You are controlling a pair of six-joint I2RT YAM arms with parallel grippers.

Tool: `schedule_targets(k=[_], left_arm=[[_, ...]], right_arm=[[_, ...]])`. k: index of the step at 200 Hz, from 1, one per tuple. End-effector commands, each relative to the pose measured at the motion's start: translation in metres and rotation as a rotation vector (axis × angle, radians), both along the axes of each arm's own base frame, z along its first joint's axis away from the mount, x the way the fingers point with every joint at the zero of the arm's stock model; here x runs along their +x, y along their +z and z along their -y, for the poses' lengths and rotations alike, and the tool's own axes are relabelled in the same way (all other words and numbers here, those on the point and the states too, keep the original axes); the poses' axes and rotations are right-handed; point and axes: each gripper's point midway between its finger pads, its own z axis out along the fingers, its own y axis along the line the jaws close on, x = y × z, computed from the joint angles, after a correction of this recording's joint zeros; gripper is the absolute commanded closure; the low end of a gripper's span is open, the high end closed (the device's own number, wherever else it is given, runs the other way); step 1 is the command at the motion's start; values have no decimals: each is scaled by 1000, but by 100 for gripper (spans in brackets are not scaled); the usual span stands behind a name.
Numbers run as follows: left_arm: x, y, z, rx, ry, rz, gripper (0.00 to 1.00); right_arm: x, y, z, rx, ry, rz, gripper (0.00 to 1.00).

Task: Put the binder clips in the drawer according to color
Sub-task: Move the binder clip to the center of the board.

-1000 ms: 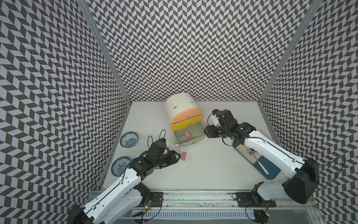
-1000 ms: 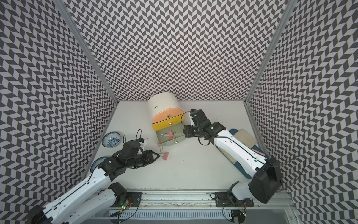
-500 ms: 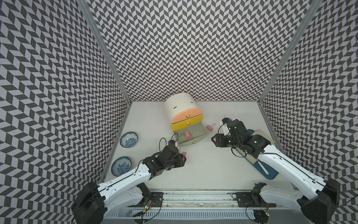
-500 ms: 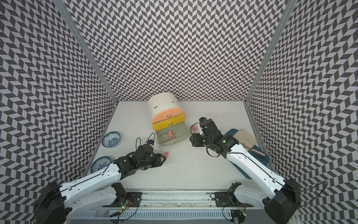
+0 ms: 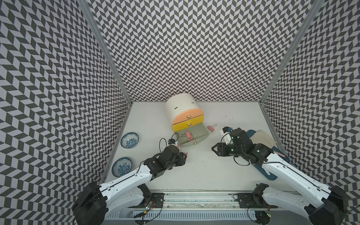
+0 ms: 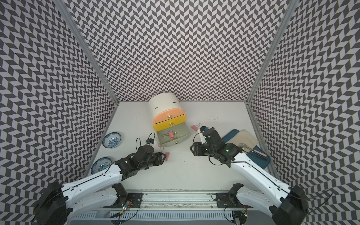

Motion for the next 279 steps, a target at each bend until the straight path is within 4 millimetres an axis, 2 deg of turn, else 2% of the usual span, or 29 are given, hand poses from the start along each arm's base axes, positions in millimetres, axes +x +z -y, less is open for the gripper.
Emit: schedule_targets(k=[1,23,57,92,120,144,189,243,279], left_arm=[[-11,9,-15,-23,59,-24,45],[-21,25,-27,-94,110,-49,41],[-30,69,-37,-220,138,-44,37],[-32,118,-36,-298,104,-32,37],[-34,159,-39,-332,94,21,36],[-37,180,-42,-346,86,45,36],[-49,197,-49,-367,72,57,36],[-61,196,-61,-352,82,49,36],[-64,194,-63,-349,84,42,36]], right_arm=[[-9,15,-33,130,43,26,46],[-22,3,-58,146,60,4,46],[-36,-16,-98,115,73,-11,48],[-34,-36,-133,69,55,-24,57],[-31,-44,-159,64,56,-21,67],[-26,-49,-174,68,47,-9,74],[-9,-70,-185,30,2,23,82],[6,-85,-200,-11,-27,41,84],[15,-97,-194,-66,-69,39,86]])
